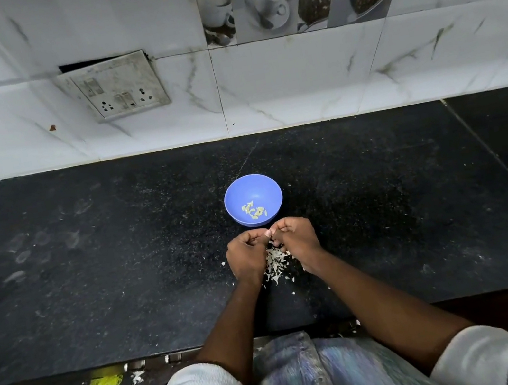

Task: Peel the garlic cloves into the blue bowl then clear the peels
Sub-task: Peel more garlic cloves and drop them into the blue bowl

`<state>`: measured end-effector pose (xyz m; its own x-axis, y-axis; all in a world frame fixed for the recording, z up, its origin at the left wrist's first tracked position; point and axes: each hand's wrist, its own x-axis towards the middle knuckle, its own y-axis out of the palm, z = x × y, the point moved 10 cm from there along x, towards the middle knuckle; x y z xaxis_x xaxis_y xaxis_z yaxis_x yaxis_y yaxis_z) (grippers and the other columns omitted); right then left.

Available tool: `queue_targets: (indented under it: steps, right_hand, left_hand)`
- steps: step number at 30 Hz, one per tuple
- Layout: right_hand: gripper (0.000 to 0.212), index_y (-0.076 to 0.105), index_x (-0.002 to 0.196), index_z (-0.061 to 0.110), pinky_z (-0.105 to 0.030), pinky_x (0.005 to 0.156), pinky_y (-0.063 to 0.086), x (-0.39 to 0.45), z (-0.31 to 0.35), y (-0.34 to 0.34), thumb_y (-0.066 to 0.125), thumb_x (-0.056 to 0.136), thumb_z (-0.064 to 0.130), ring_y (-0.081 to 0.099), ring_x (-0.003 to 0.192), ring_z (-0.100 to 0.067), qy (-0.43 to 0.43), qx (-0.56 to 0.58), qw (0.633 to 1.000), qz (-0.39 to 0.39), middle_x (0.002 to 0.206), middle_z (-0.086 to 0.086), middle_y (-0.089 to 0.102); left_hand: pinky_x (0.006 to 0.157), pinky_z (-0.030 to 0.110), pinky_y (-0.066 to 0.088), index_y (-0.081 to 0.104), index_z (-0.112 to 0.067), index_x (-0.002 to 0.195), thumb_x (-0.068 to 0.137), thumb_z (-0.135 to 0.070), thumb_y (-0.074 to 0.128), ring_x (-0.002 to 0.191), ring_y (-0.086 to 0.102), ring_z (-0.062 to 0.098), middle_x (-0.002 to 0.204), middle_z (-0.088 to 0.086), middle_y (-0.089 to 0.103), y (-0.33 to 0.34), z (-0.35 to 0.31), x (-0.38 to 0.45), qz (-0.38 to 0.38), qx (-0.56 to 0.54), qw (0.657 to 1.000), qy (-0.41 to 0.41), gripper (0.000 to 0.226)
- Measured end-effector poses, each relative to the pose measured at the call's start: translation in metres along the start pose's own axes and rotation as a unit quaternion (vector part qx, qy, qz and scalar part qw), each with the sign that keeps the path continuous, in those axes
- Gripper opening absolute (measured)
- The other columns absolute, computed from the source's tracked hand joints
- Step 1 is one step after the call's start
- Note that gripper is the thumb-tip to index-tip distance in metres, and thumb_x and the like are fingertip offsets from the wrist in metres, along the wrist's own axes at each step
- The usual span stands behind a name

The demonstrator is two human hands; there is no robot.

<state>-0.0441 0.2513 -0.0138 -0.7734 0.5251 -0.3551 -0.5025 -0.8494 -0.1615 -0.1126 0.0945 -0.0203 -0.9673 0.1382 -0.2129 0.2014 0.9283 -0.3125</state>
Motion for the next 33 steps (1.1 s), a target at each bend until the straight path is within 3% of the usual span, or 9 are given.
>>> queue_targets:
  steps: [5,8,13,19,23,25,27,30,33]
  right_hand:
    - [0.008,0.073,0.086,0.001,-0.024,0.054,0.049,0.003,-0.002,0.004,0.067,0.088,-0.005,0.062,0.063,-0.013,0.011,0.021,0.999,0.028,0.068,-0.008,0.070]
    - [0.008,0.073,0.086,0.000,-0.023,0.056,0.050,0.004,-0.003,0.004,0.067,0.088,-0.006,0.062,0.062,-0.013,0.015,0.033,0.999,0.034,0.069,-0.010,0.070]
    - [0.007,0.072,0.088,0.002,-0.023,0.057,0.052,0.005,0.002,0.004,0.068,0.094,0.000,0.063,0.062,-0.011,0.003,0.038,0.999,0.028,0.072,-0.009,0.071]
    - [0.012,0.068,0.088,0.005,-0.023,0.056,0.050,0.006,0.005,0.004,0.062,0.094,-0.003,0.059,0.057,-0.008,-0.018,0.008,1.000,0.018,0.068,-0.004,0.067]
    - [0.013,0.068,0.084,0.009,-0.029,0.056,0.048,0.009,0.000,0.007,0.059,0.090,0.003,0.057,0.057,-0.010,-0.006,-0.041,0.999,0.018,0.065,-0.003,0.066]
    - [0.016,0.068,0.081,0.009,-0.031,0.057,0.047,0.010,-0.001,0.010,0.056,0.089,0.003,0.056,0.060,-0.013,0.012,-0.044,0.999,0.025,0.065,-0.004,0.064]
    - [0.019,0.067,0.080,0.008,-0.030,0.056,0.046,0.009,-0.002,0.012,0.053,0.089,-0.001,0.056,0.060,-0.015,0.021,-0.029,0.999,0.026,0.066,-0.004,0.064]
    - [0.015,0.064,0.082,0.010,-0.032,0.060,0.050,0.009,0.010,0.006,0.057,0.092,0.003,0.058,0.064,-0.012,-0.044,-0.066,0.997,-0.002,0.071,0.000,0.066]
    - [0.014,0.061,0.084,0.014,-0.029,0.066,0.050,0.005,0.026,0.001,0.059,0.093,0.003,0.058,0.072,-0.010,-0.133,-0.154,0.979,-0.023,0.078,0.003,0.065]
  left_hand:
    - [0.069,0.027,0.056,0.084,-0.018,0.087,0.088,-0.022,0.084,0.064,0.067,0.005,0.077,-0.004,0.079,0.001,0.014,0.000,-0.011,-0.047,0.997,-0.062,0.004]
    - [0.071,0.027,0.058,0.084,-0.015,0.088,0.089,-0.020,0.083,0.070,0.069,0.008,0.079,-0.002,0.080,0.004,0.018,0.000,-0.001,-0.083,0.992,-0.093,0.005]
    - [0.078,0.029,0.061,0.083,-0.012,0.090,0.090,-0.017,0.082,0.077,0.074,0.010,0.081,-0.001,0.080,0.007,0.012,0.003,0.020,-0.100,0.992,-0.070,0.005]
    - [0.072,0.027,0.056,0.083,-0.015,0.085,0.090,-0.017,0.082,0.069,0.069,0.006,0.078,-0.002,0.079,0.005,0.012,0.001,0.003,-0.100,0.992,-0.081,0.005]
    - [0.070,0.025,0.051,0.077,-0.022,0.080,0.089,-0.012,0.079,0.073,0.068,0.005,0.077,-0.011,0.074,-0.003,-0.022,0.000,-0.007,0.049,0.996,0.074,0.013]
    - [0.069,0.029,0.048,0.073,-0.020,0.080,0.088,-0.011,0.076,0.078,0.063,0.011,0.081,-0.010,0.070,-0.005,-0.041,-0.005,-0.023,0.142,0.975,0.169,0.013]
    - [0.069,0.031,0.046,0.072,-0.020,0.081,0.088,-0.014,0.075,0.079,0.061,0.014,0.082,-0.008,0.070,-0.006,-0.046,-0.006,-0.039,0.188,0.961,0.201,0.010]
    - [0.062,0.029,0.046,0.072,-0.019,0.076,0.091,-0.020,0.075,0.068,0.062,0.014,0.069,-0.010,0.068,-0.003,-0.024,-0.001,-0.018,0.123,0.990,0.063,0.015]
    - [0.050,0.025,0.033,0.065,-0.017,0.063,0.094,-0.017,0.070,0.058,0.046,0.013,0.055,-0.007,0.055,0.015,0.007,-0.005,0.028,-0.080,0.985,-0.150,0.031]
